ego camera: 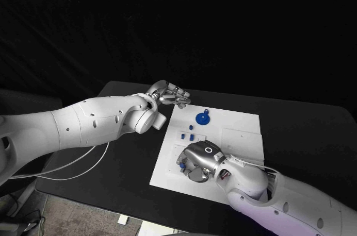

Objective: Assemble the parts on the task board

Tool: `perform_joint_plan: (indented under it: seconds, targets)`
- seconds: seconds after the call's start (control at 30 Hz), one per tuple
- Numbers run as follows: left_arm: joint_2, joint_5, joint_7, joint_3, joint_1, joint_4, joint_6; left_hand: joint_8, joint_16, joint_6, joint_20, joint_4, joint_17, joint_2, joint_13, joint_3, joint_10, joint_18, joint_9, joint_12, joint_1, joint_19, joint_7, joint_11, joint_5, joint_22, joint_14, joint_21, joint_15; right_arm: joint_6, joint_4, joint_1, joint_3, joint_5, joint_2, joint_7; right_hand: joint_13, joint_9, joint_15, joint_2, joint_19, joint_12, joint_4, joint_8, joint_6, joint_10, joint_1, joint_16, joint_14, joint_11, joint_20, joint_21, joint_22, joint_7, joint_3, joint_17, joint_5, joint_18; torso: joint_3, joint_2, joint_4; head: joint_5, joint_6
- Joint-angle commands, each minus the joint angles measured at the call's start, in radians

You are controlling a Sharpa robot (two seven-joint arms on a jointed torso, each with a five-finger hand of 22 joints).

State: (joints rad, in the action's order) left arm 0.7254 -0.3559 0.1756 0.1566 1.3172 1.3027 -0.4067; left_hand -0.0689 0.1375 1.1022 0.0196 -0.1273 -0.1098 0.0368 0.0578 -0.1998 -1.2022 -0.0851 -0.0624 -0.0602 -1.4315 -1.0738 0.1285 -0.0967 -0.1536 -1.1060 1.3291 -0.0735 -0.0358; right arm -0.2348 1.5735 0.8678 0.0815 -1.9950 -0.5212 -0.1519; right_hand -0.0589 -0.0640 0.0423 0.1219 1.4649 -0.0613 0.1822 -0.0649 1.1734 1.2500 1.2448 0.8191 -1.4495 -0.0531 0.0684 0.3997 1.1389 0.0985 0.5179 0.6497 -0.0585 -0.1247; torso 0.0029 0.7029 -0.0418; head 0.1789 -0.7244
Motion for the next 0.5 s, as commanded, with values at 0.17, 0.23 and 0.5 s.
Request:
perform_joint_plan:
  seconds: [0.17,0.23,0.5]
  targets:
    - [-0.002,0.005,0.002,-0.001,0.001,0.001,0.014,0.005,-0.003,-0.005,0.0,-0.006,-0.001,-0.007,0.0,-0.003,0.009,0.007,-0.002,0.0,0.002,0.002,0.003,0.0,-0.003,-0.006,0.003,0.005,-0.005,0.013,-0.011,-0.008,-0.01,0.027,0.002,0.015,0.001,0.002,-0.019,0.031,0.041,0.004,-0.007,0.003,-0.03,-0.068,0.005,0.006,0.003,-0.021,-0.021,-0.029,-0.023,0.007,-0.021,-0.013,0.005,-0.02,0.0,0.0,0.0006,0.003,0.0]
    - [-0.002,0.005,0.001,-0.001,0.001,0.001,0.015,0.005,-0.003,-0.005,0.0,-0.006,-0.001,-0.007,0.0,-0.003,0.009,0.007,-0.002,0.0,0.002,0.002,0.003,0.0,-0.003,-0.006,0.003,0.005,-0.005,0.005,-0.012,-0.008,-0.01,0.027,0.001,0.014,0.001,0.002,-0.021,0.038,0.04,0.003,-0.008,0.003,-0.042,-0.085,0.007,0.006,0.004,-0.025,-0.024,-0.042,-0.034,0.007,-0.029,-0.018,0.004,-0.026,0.0002,0.0,0.0005,0.003,0.0]
    - [0.0,0.005,-0.001,0.0,0.001,0.001,0.016,0.005,-0.003,-0.005,0.0,-0.006,-0.001,-0.007,0.0,-0.003,0.009,0.007,-0.002,0.0,0.002,0.002,0.003,0.0,-0.003,-0.006,0.003,0.005,-0.005,-0.037,-0.012,-0.008,-0.011,0.033,-0.006,0.013,0.001,0.002,-0.029,0.053,0.042,0.003,-0.022,0.003,-0.072,-0.174,0.041,0.006,0.008,-0.044,-0.033,-0.049,-0.069,0.002,-0.107,-0.036,0.004,-0.043,0.0009,0.0,0.0006,-0.001,0.001]
